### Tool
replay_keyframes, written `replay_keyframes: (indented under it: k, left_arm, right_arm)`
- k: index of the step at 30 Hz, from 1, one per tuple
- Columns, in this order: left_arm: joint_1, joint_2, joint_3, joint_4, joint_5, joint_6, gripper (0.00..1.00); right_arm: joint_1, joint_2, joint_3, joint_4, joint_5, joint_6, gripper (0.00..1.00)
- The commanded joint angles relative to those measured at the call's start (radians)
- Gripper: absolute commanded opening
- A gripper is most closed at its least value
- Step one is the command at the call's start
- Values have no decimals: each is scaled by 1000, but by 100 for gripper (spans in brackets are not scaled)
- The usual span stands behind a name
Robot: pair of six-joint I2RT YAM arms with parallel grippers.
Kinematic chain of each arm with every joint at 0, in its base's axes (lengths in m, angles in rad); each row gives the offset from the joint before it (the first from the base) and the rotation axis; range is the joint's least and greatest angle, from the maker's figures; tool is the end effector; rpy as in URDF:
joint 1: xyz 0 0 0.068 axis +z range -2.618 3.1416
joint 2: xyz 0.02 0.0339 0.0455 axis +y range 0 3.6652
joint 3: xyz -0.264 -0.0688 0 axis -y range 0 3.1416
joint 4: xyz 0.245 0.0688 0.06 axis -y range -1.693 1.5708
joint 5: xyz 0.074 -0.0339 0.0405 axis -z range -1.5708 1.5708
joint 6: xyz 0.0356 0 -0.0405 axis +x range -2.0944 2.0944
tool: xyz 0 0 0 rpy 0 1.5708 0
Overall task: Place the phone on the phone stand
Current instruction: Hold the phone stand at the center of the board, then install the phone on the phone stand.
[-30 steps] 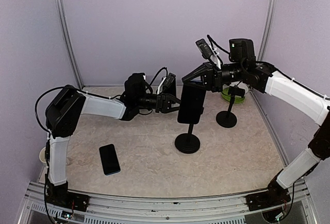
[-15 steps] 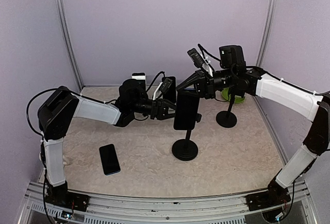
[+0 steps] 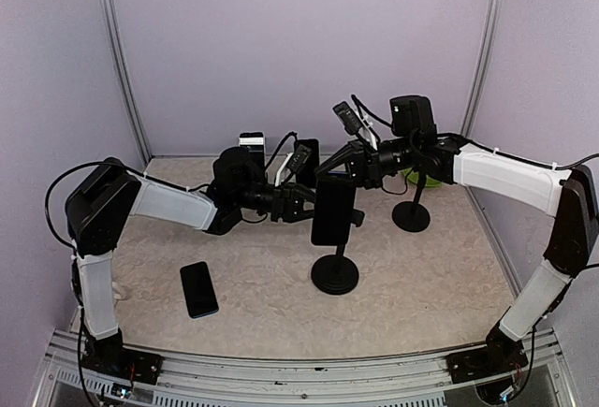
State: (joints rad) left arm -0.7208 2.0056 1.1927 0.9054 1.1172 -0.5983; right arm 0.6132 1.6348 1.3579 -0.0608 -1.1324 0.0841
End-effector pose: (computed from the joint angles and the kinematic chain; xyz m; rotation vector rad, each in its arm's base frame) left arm 0.3037 -0.3094 0.2245 1.1441 1.4671 -1.7894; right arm 0.2865 0.2410 0.3382 -1.2669 1.5419 1.5275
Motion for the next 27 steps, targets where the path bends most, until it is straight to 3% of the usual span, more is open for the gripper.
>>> replay_keyframes:
  k: [1,27]
  left_arm:
    - [-3,-72,-2,76,-11,19,0]
    - [6,-91,-19,67,-12,35,0]
  right_arm:
    - [13,-13,-30,69,2,29,0]
    - [0,-99,-152,59,114,19,0]
